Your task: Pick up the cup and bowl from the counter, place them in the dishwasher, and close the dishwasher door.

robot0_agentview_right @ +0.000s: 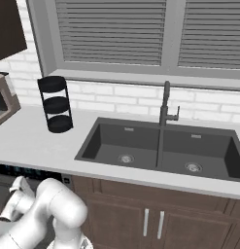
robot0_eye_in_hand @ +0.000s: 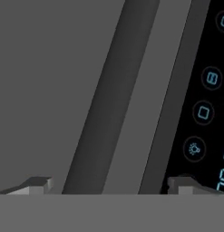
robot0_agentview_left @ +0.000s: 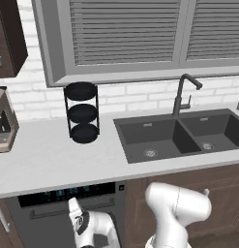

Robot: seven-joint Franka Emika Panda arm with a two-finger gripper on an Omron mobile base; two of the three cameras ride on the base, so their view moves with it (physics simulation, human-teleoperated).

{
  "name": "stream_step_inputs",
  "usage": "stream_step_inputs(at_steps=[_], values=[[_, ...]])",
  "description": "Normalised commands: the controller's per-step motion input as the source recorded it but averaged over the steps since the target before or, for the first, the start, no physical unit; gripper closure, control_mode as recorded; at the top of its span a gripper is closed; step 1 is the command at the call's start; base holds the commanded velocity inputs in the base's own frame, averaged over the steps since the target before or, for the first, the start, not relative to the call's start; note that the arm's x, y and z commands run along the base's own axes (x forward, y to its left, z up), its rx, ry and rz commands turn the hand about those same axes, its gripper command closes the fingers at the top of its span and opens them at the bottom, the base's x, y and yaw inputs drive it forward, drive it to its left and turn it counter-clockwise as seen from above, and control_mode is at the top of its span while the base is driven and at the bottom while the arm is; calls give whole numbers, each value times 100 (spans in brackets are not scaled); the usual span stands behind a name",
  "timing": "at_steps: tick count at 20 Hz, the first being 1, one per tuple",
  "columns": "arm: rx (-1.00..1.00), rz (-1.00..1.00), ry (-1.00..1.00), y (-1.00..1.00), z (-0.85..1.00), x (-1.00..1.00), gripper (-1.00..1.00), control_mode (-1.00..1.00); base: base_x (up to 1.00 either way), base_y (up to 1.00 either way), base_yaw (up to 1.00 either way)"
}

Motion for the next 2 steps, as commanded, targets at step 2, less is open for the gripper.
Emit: stream_step_inputs(at_steps=[2], values=[[16, 1, 8, 0, 0, 74, -100, -100, 0, 0, 0]])
